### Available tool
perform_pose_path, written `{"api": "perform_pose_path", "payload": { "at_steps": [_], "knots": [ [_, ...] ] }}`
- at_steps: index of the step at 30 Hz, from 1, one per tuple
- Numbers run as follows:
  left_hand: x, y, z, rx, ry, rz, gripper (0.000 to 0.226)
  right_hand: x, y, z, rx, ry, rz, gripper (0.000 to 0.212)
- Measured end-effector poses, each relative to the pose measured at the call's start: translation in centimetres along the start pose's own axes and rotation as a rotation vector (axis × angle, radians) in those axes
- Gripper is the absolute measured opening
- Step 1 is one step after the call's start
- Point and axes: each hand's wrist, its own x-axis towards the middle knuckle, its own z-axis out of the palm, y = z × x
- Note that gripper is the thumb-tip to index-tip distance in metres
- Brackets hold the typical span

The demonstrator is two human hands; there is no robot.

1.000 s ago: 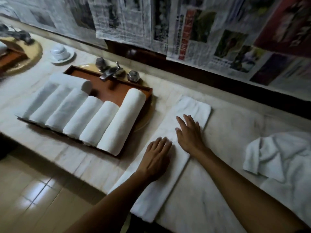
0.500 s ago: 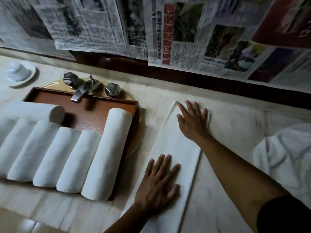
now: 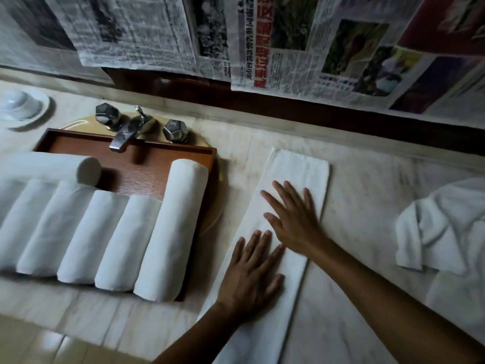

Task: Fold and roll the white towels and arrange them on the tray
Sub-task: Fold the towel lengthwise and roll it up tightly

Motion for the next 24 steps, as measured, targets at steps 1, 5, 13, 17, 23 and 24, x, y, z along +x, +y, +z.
{"api": "perform_pose_path", "payload": {
  "at_steps": [1,5,13,17,23,24],
  "knots": [
    [-0.2,0.1,0.0,0.003,-0.006,0.002,0.062,0.2,0.5,-0.1,-0.023,0.003,-0.001,0.059],
    [-2.8,1.0,0.1,0.0,0.035,0.02,0.062,4.4,3.6,-0.9,-0.056,-0.018,-0.071,0.06],
    [-4.6,2.7,1.0,0.015,0.04,0.051,0.068,7.7,4.1,-2.3,-0.073,0.198,-0.114,0.061],
    [-4.8,2.6,0.9,0.043,0.017,0.041,0.068,-0.9,-0.7,0.3,0.076,0.138,-0.397,0.048],
    [-4.7,2.6,1.0,0.022,0.067,0.058,0.067,2.9,4.0,-0.9,-0.072,0.005,-0.237,0.057],
    [-4.7,2.7,1.0,0.016,0.075,0.062,0.067,4.3,4.8,-1.3,-0.071,-0.011,-0.167,0.057]
  ]
}}
